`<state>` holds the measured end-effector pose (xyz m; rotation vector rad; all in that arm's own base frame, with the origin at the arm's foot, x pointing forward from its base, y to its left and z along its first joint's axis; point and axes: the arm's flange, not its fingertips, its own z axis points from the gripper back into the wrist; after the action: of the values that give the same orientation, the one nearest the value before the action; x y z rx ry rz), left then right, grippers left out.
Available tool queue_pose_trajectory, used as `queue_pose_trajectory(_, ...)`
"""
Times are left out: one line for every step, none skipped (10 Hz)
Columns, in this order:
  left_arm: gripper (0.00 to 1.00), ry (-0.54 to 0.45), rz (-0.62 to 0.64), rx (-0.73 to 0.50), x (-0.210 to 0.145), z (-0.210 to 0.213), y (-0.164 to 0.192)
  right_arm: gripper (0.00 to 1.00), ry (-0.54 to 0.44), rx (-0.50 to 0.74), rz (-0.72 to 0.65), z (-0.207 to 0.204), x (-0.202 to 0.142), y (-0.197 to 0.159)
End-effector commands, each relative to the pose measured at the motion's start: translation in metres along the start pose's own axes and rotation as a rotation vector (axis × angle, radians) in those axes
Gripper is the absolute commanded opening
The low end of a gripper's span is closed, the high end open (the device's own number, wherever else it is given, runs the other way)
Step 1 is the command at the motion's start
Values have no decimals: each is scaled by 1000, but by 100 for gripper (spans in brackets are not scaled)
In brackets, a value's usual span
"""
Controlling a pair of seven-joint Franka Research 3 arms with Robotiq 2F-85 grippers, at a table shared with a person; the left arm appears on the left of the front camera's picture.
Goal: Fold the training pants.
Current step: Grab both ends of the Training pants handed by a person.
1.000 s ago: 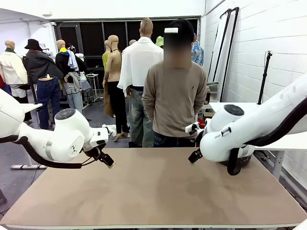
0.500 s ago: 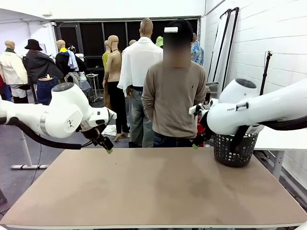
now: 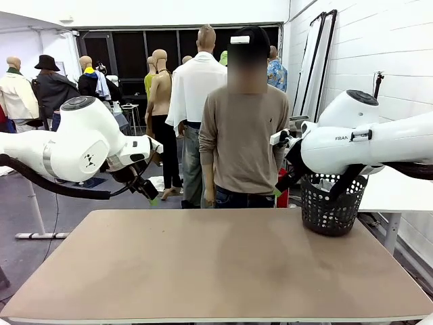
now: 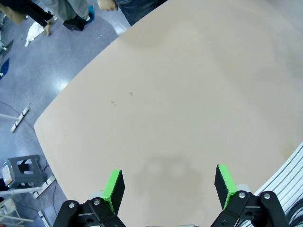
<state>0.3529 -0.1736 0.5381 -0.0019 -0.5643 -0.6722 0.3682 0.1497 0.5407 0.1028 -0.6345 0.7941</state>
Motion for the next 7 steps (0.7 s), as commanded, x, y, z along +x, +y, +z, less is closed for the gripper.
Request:
queue_pose_trajectory(100,-13,51,-16,-7,-4,2,100,-20,56,13,-5,-6,-3)
queue_pose_trajectory(100,-61,19,-34,-9,-2,4,100,-56,63,22,-1,-9,-4)
queue_pose_trajectory(100,-84,-20,-51,-11,-1,9,100,-100,75,43,2,-13,-7)
queue_pose_trajectory(100,-109,-80,-89,-13,0,16,100,-136,100,77,3,-15,-11)
queue_pose_trajectory(100,-122,-129,-113,-15,2,20,100,-173,116,114,5,-19,-13)
queue_pose_trajectory(100,-133,-165,-139,-18,4,21,100,-201,131,146,8,-22,-15)
queue_pose_trajectory(100,-141,-208,-156,-20,4,23,100,-235,151,184,10,-25,-17)
